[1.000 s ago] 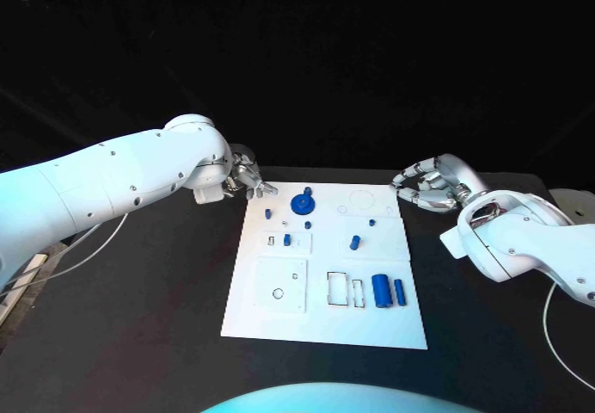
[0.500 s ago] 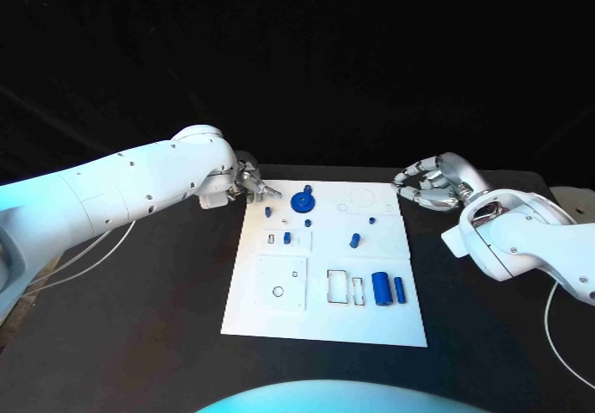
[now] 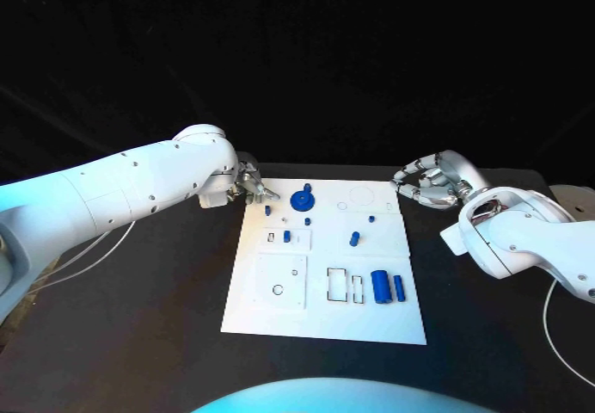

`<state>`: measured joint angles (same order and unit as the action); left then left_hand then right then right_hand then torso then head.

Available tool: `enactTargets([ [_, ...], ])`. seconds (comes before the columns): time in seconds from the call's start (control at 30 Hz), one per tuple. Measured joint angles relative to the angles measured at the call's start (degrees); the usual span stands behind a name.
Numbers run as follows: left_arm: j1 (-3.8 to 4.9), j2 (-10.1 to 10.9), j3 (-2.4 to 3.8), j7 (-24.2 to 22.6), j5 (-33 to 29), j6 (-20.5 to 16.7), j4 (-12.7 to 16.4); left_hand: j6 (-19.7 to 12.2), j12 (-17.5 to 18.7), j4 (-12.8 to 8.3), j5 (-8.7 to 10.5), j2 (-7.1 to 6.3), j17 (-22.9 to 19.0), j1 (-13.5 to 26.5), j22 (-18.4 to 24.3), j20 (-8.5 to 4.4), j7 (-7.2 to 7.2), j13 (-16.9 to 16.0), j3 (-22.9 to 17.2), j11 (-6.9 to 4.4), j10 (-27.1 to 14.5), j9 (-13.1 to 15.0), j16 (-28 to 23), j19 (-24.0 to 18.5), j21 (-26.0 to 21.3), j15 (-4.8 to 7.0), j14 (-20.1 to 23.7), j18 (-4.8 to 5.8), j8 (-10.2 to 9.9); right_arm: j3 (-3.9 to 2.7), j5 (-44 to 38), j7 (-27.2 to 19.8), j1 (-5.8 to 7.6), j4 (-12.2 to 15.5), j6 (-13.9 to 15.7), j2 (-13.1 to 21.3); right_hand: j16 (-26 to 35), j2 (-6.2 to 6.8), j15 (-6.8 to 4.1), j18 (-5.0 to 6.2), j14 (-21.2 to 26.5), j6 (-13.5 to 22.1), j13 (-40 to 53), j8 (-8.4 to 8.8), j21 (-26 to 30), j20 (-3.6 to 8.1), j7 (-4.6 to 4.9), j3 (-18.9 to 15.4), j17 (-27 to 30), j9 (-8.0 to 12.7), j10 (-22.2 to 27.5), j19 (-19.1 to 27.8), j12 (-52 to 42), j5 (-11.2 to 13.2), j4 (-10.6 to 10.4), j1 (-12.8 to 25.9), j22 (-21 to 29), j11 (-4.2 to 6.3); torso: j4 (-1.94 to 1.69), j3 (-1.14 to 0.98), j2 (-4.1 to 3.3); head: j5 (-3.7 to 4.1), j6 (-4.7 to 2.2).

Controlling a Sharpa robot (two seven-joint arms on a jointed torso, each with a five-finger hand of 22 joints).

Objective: Assemble the parts on the task board

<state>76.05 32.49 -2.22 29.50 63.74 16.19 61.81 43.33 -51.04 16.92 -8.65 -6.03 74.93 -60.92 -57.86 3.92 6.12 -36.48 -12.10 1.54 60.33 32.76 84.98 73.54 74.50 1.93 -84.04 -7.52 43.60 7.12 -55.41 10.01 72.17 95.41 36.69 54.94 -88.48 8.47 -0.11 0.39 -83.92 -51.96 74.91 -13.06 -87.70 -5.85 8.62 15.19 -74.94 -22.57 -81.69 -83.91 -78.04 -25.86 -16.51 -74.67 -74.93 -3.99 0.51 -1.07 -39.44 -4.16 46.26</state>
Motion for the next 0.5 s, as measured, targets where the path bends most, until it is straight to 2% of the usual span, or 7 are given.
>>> enactTargets([
  [0.1,-0.09,-0.15,0.0,0.05,0.01,0.43,-0.2,0.0,0.0,0.0,0.0,0.24,0.0,-0.25,-0.09,0.08,0.0,0.0,0.0,0.0,0.0,0.0,0.23,0.09,0.23,0.0,0.0,0.23,0.0,0.0,0.0,-0.01,0.0,0.0,0.0,-0.01,0.0,0.0,0.0,0.0,0.0,0.0,0.0,0.0,0.0,0.0,0.0,0.0,0.0,0.0,0.0,0.0,0.0,0.0,0.0,0.0,0.0,0.0,-0.02,-0.01,0.01,0.0,0.01],
  [0.13,-0.15,-0.22,-0.03,0.07,0.01,0.65,-0.27,0.0,0.0,0.0,0.0,0.05,0.0,-0.41,-0.15,0.08,0.0,0.0,0.0,0.0,0.0,0.0,0.37,0.09,0.24,0.0,0.0,0.92,0.0,0.0,0.0,-0.01,0.0,0.0,0.0,-0.01,0.0,0.0,0.0,0.0,0.0,0.0,0.0,0.0,0.0,0.0,0.0,0.0,0.0,0.0,0.0,0.0,0.0,0.0,0.0,0.0,0.0,0.0,-0.03,0.0,0.01,0.0,0.01],
  [0.5,-0.44,-0.67,-0.23,0.21,-0.1,2.07,-0.67,0.0,0.0,0.0,0.0,0.25,-0.01,-0.71,-0.44,0.08,0.0,0.0,0.0,0.01,-0.01,-0.07,0.37,0.08,0.23,0.0,0.0,0.92,0.0,0.0,0.01,-0.01,0.0,0.02,0.0,-0.11,0.0,0.0,0.0,0.0,0.0,0.0,0.0,0.0,0.0,0.0,0.0,0.0,0.01,0.0,0.0,0.0,0.0,0.0,0.0,0.0,0.01,0.0,0.01,-0.04,-0.03,0.06,0.18],
])
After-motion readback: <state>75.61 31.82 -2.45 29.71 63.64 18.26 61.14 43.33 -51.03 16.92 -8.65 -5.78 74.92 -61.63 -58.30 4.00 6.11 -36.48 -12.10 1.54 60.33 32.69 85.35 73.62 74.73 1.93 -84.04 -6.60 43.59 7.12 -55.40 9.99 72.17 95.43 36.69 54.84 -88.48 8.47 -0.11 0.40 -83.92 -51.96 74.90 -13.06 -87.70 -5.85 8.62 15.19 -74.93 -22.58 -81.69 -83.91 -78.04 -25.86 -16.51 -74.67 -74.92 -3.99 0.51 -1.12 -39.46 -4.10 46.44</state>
